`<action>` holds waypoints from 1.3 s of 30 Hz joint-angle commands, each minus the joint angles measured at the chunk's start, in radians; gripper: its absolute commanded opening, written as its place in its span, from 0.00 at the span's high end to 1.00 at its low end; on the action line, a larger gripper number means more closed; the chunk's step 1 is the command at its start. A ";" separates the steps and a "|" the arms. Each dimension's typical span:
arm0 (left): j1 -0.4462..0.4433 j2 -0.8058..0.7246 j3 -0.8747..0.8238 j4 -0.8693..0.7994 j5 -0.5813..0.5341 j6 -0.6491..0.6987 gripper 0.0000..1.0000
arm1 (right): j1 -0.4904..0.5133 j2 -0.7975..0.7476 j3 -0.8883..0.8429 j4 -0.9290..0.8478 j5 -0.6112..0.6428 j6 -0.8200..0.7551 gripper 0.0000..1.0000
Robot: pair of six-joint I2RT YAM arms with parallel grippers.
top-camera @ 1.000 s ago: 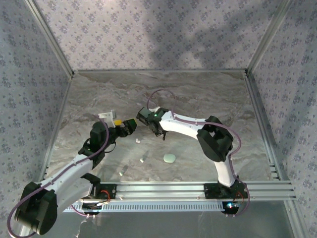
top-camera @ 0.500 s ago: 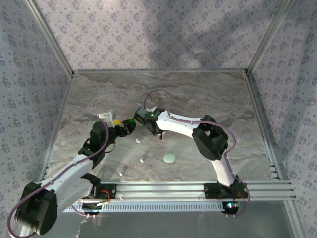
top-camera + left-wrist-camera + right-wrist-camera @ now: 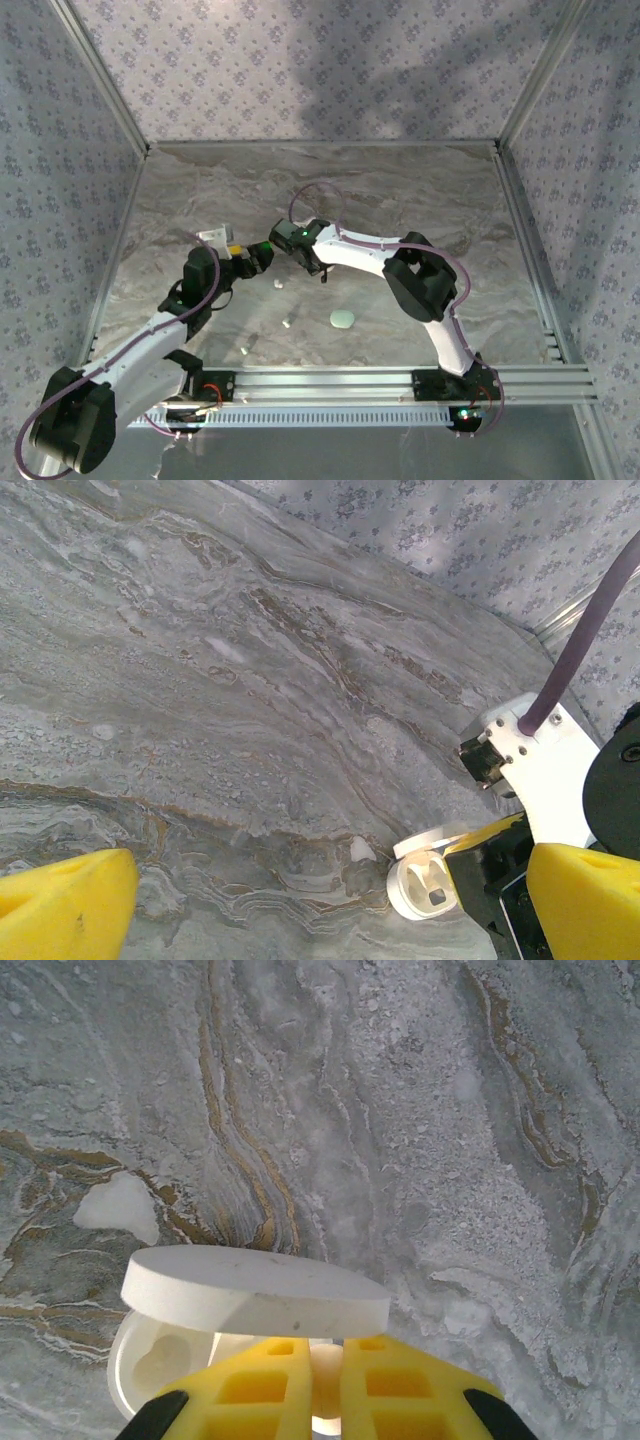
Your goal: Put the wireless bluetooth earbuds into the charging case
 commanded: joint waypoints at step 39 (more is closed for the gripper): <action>-0.007 -0.018 0.014 0.051 0.041 0.014 0.00 | 0.070 0.061 -0.019 -0.009 0.084 0.019 0.87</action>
